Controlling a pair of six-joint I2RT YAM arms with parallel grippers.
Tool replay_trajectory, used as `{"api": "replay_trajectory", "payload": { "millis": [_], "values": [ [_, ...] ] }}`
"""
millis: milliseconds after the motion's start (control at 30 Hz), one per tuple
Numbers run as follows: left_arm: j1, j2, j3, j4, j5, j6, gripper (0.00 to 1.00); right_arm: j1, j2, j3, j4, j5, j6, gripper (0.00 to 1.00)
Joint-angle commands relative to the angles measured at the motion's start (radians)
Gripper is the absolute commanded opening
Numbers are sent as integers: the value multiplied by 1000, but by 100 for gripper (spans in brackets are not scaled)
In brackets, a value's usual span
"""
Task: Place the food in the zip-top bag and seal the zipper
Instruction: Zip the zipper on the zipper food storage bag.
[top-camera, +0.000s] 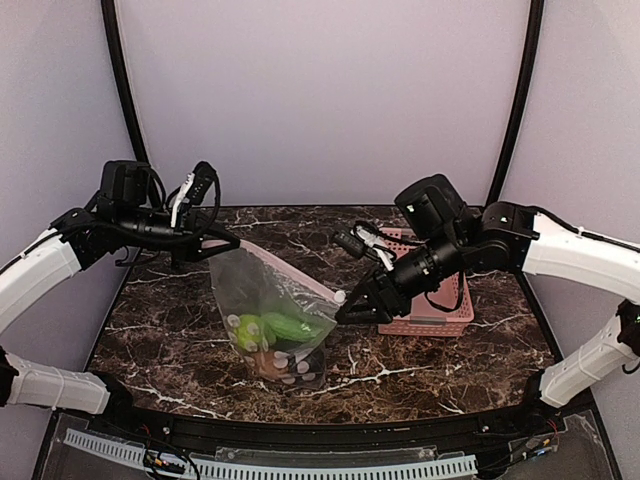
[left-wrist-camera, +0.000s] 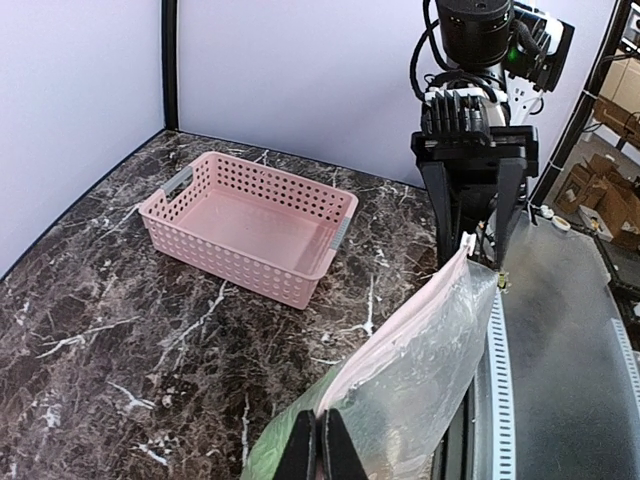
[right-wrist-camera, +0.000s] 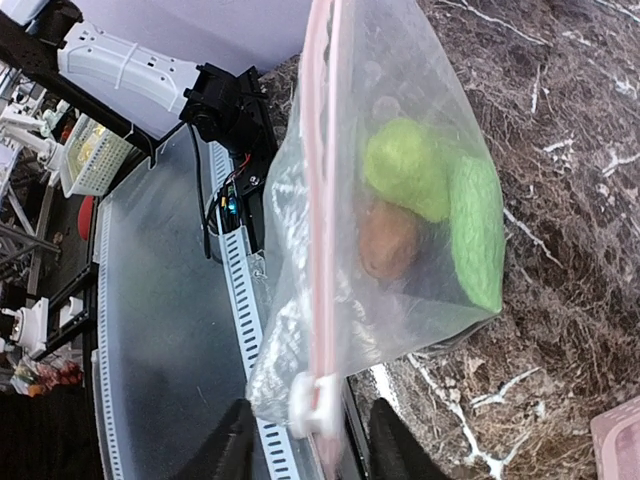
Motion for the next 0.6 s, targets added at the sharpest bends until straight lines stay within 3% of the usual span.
{"api": "replay_trajectory", "payload": {
  "millis": [0,33,67,133,200,400,567],
  "values": [
    [19,-19,0,28,20,-30,25,-1,-26,30,-37,80,15,65],
    [20,-20,2,41,28,-50,36,0,-33,40,-34,119,21,73],
    [19,-24,3,51,31,-63,58,-1,-40,50,-31,151,23,80],
    [20,-35,11,76,31,-110,81,-7,-53,69,-25,210,34,90],
    [21,-45,32,91,11,-163,95,-22,-65,85,-18,255,44,98],
    [81,1,141,34,-77,-271,99,-165,-89,60,5,300,94,99],
    [236,35,133,1,-234,-343,99,-329,-148,-53,85,308,138,99]
  ]
}}
